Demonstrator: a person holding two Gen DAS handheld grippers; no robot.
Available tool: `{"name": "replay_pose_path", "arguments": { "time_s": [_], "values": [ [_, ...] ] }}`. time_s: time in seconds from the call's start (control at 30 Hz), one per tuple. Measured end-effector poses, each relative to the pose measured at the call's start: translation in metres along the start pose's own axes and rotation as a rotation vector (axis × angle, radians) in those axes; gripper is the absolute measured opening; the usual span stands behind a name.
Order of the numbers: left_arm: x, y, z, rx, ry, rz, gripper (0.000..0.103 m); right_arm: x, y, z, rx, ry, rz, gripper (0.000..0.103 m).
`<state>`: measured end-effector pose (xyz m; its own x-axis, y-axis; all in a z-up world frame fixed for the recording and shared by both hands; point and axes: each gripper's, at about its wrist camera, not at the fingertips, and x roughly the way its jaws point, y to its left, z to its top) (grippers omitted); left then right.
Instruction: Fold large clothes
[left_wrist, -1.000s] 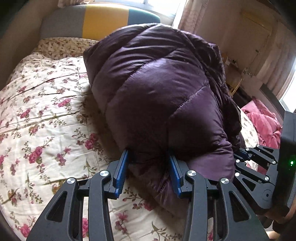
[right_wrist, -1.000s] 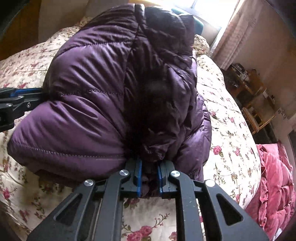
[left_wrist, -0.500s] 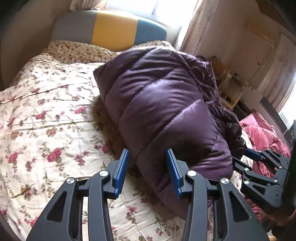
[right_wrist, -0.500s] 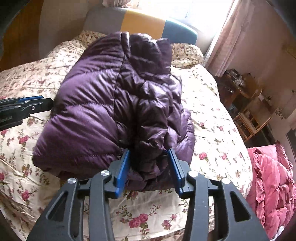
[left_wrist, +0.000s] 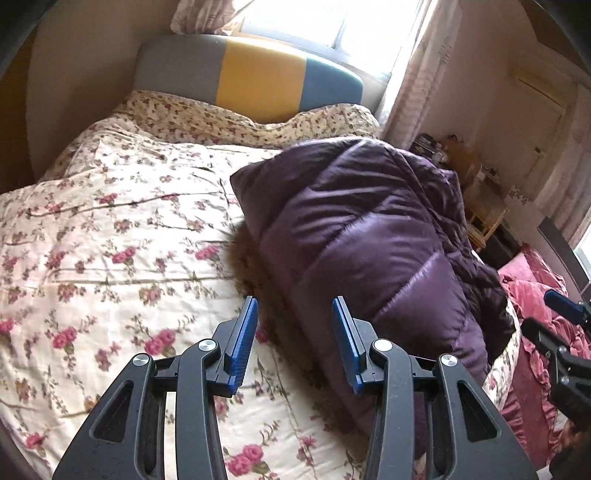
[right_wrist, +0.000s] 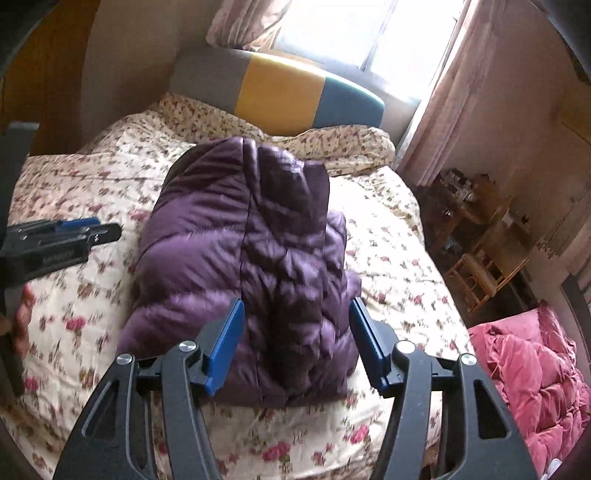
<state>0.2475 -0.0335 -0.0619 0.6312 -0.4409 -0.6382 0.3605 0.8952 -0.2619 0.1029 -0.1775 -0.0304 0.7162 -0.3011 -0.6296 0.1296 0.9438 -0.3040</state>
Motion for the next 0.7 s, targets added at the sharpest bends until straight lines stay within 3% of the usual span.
{"name": "replay_pose_path", "arguments": {
  "time_s": [0.07, 0.43, 0.7],
  "values": [
    [0.002, 0.001, 0.007, -0.004, -0.003, 0.004, 0.042, 0.008, 0.0, 0.009, 0.005, -0.001, -0.008, 0.047],
    [0.029, 0.003, 0.043, -0.004, -0.005, 0.036, 0.042, 0.07, 0.011, 0.06, 0.031, 0.002, -0.059, 0.043],
    [0.052, -0.003, 0.059, 0.002, 0.007, 0.022, 0.042, 0.124, -0.002, 0.063, 0.068, 0.086, -0.091, 0.028]
  ]
}}
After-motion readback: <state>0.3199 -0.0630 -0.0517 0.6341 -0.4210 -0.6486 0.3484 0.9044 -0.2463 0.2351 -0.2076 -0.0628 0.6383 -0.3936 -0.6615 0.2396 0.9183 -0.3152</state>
